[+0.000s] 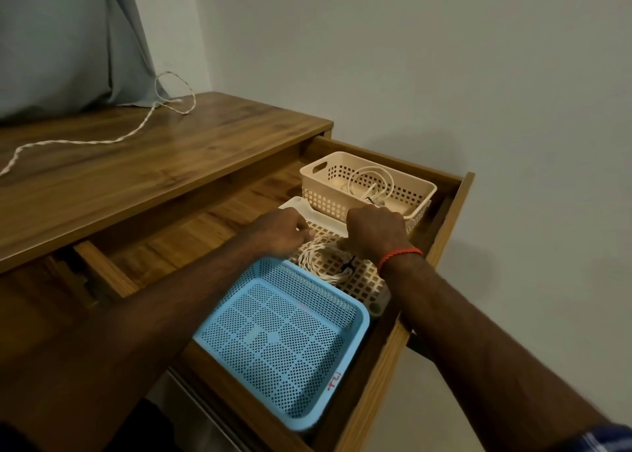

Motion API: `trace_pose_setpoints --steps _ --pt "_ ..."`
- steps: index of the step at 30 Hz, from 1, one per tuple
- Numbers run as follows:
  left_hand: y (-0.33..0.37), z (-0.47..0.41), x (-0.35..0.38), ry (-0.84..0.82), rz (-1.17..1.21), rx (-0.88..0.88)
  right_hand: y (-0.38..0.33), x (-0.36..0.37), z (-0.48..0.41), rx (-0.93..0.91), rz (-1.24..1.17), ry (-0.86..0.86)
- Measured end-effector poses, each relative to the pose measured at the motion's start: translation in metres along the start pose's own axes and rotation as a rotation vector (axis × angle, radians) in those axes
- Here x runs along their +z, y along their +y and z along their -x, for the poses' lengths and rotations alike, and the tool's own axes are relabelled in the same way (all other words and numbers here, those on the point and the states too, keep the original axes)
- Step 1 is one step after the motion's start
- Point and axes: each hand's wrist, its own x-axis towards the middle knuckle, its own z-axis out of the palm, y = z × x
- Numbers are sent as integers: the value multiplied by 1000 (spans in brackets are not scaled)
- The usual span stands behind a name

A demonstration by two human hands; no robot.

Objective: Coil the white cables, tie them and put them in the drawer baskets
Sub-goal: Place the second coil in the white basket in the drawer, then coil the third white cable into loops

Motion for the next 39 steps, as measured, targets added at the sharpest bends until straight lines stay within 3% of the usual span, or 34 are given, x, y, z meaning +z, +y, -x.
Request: trace_pose_setpoints --steps 7,14,19,27,39 --pt "-6 18 -20 94 -23 44 -6 -4 9 22 107 286" --pt "-25 60 -64 197 48 61 -21 -22 7 -137 12 198" --pt "-51 97 -113 385 -44 62 -52 -63 -1 -224 -156 243" --pt "-111 161 -178 517 -86 -58 -138 -139 -25 -461 -266 341" --pt "-233 290 -229 686 -110 -370 -319 -162 -33 -790 -312 329"
